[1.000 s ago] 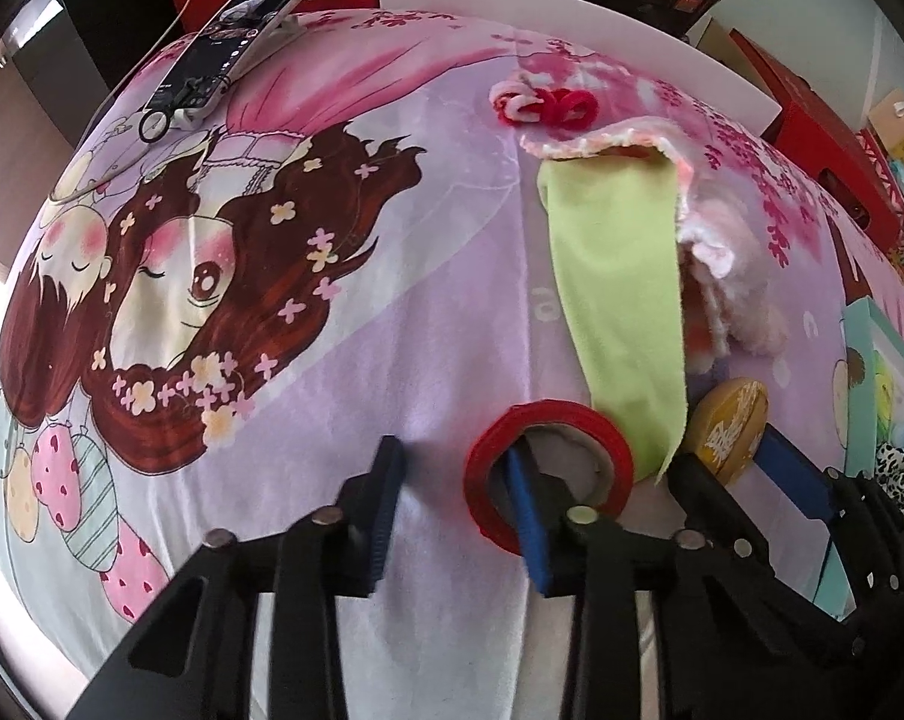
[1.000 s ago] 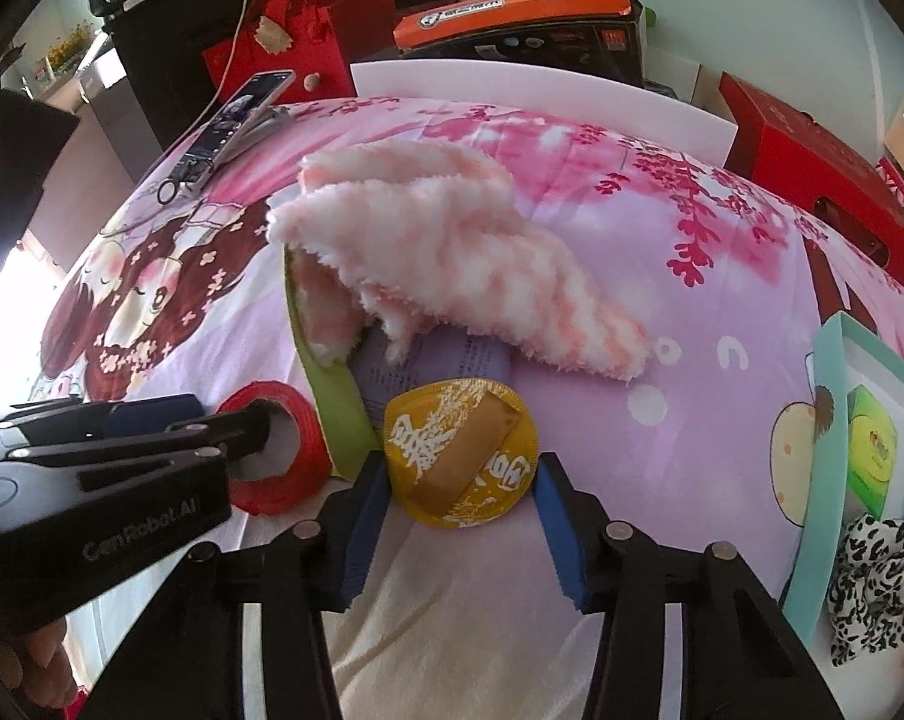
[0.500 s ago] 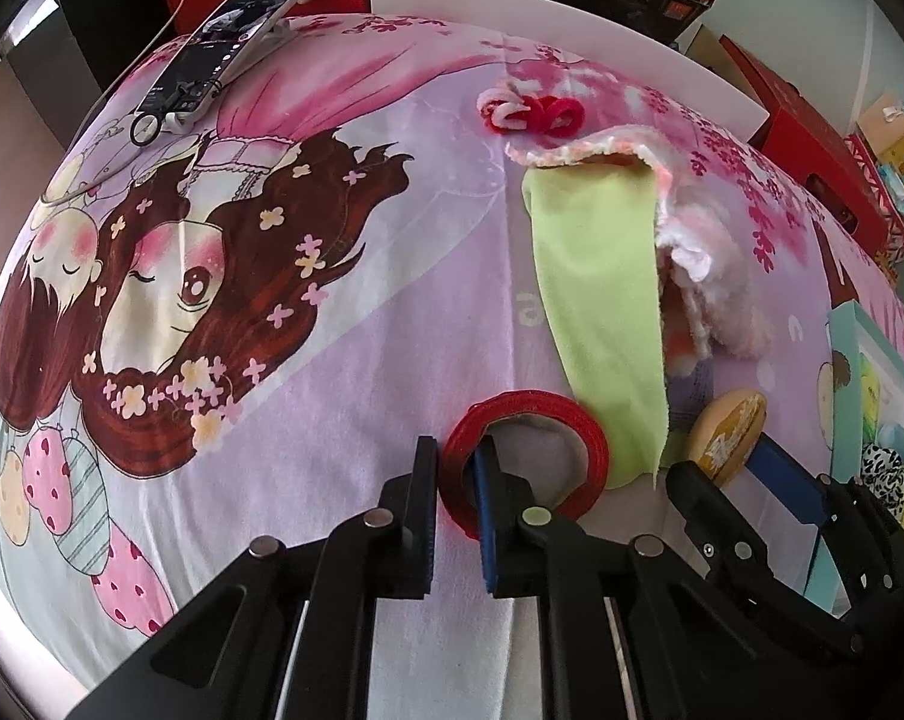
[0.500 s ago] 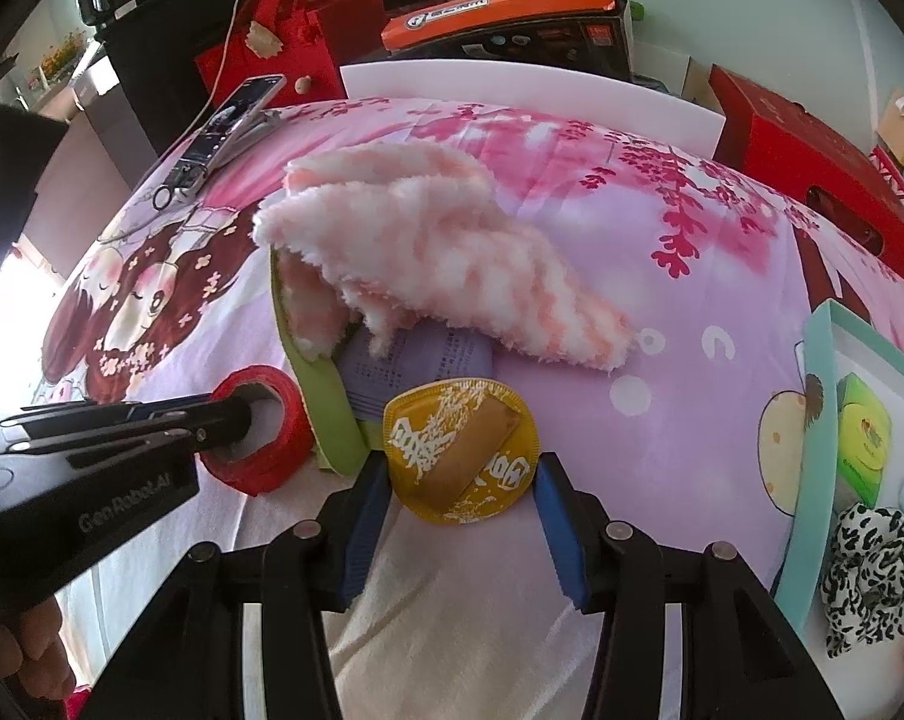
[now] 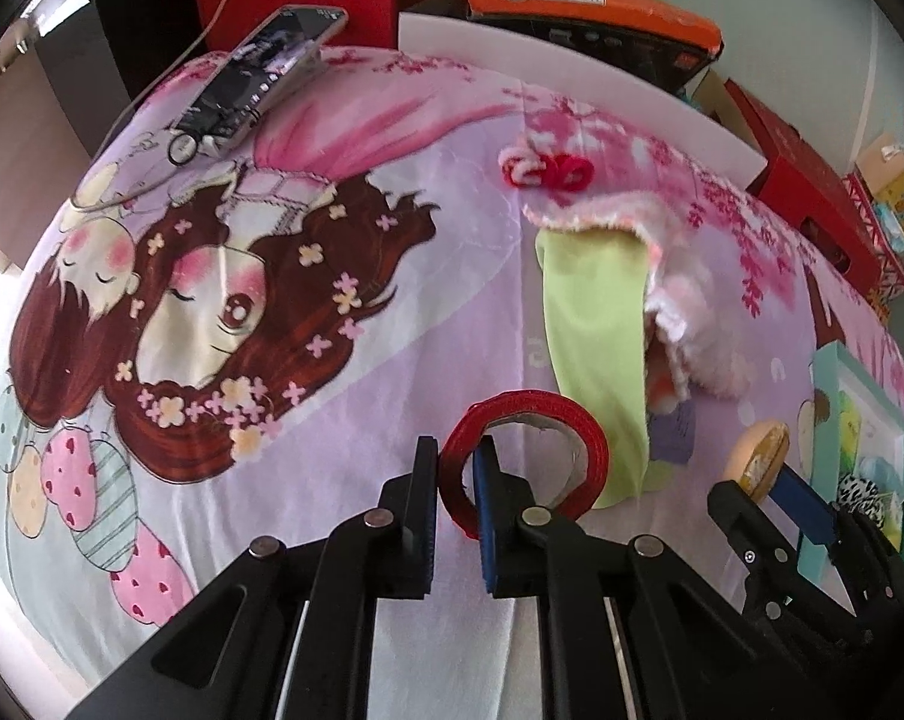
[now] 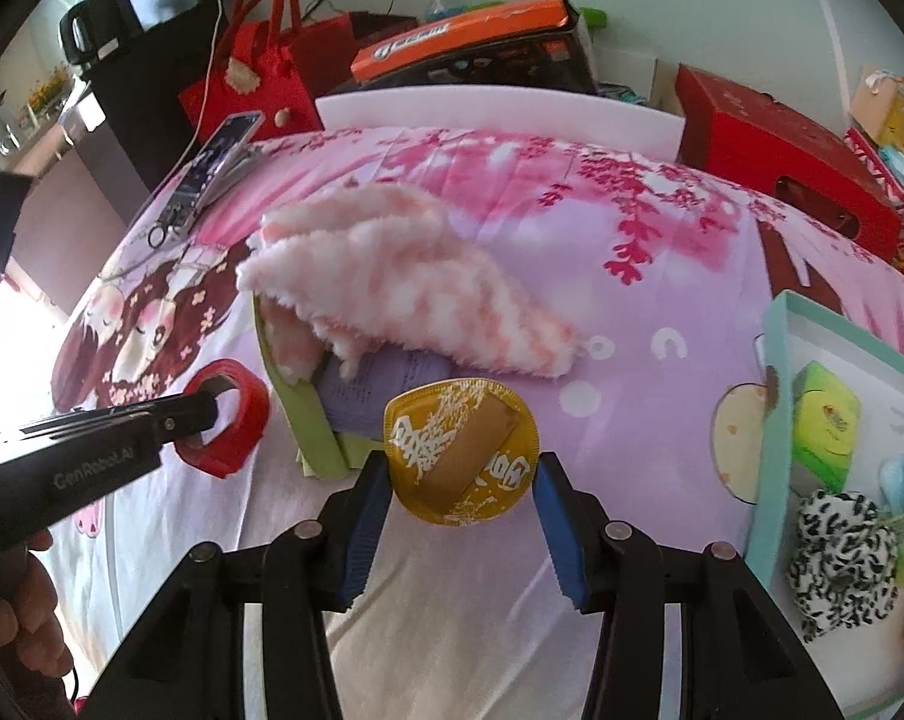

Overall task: Organize soft objects
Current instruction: 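Carry the red tape roll and gold lid over the white tray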

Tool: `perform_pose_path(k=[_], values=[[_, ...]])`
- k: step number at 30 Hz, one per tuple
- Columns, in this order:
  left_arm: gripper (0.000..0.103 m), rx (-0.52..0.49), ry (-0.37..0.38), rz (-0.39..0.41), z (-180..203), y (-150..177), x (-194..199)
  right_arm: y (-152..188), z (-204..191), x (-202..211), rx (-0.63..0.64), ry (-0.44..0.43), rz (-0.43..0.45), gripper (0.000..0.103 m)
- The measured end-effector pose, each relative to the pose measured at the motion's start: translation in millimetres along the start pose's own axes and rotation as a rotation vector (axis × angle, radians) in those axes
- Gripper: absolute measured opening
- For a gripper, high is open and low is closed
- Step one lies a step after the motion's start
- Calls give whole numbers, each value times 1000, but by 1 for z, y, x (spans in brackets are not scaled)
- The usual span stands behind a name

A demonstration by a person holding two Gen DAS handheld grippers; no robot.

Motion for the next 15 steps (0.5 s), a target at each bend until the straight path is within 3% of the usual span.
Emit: perform_pose_path(k=[9, 15], values=[[12, 12, 0, 92, -2, -10, 36, 1, 20, 8, -57, 28, -10, 51], [11, -22, 10, 129, 21, -18, 45, -1, 43, 21, -104, 62, 20, 51]])
Point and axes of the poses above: each gripper's, at about its wrist camera, not at the fingertips, and x roughly against the way its jaws point, z to its right, y to its underside, the point moved 10 cm from there along -x, roughly the way its jaws point
